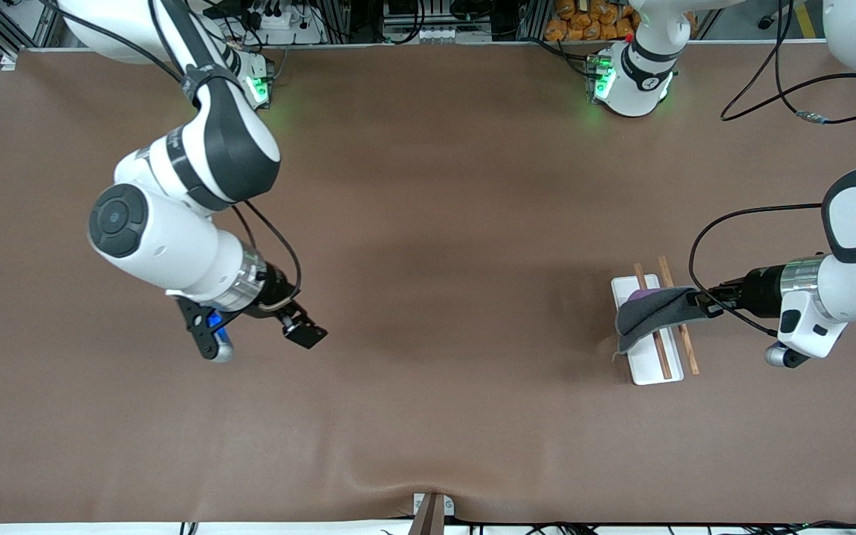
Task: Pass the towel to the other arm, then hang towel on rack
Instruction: 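Carry the towel over the rack with the left gripper while the right gripper withdraws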
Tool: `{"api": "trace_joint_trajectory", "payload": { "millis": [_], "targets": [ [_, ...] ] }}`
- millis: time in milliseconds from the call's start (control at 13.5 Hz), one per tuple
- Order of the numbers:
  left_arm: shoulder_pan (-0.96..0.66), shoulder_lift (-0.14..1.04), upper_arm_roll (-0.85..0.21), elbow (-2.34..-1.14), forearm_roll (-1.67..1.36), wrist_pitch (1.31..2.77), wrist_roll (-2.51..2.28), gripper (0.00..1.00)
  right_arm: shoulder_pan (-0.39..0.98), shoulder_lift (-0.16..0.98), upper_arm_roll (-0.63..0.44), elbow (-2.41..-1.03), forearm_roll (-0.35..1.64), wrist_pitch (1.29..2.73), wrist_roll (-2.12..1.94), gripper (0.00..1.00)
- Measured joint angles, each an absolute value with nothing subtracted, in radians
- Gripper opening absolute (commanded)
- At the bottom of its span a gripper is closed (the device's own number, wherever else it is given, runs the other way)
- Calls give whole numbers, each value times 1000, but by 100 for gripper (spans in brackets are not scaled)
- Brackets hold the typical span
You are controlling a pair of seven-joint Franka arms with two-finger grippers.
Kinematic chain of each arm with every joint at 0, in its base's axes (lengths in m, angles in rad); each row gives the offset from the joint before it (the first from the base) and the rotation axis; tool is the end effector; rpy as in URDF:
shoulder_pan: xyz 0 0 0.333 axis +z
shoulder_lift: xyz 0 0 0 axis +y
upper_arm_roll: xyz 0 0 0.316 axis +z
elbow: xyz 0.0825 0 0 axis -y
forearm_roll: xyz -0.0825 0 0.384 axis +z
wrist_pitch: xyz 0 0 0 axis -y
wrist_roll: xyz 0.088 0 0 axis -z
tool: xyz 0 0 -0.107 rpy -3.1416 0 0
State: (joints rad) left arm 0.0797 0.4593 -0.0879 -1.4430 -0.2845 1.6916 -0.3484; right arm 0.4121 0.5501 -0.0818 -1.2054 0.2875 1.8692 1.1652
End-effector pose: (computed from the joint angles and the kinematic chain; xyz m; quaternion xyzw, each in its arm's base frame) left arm 0.6688 -0.0231 0.4153 0.9615 0.1998 -0.1296 0.1370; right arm 0.6765 0.2706 0.4766 -0.8949 0.4264 0.0387 0.1255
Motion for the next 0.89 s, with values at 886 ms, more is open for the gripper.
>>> {"api": "trace_joint_trajectory", "payload": {
  "millis": [886],
  "targets": [
    [242, 490, -86, -1458, -283, 1653, -73, 0, 221, 399, -87, -1193, 48, 1551, 427, 100]
  ]
}}
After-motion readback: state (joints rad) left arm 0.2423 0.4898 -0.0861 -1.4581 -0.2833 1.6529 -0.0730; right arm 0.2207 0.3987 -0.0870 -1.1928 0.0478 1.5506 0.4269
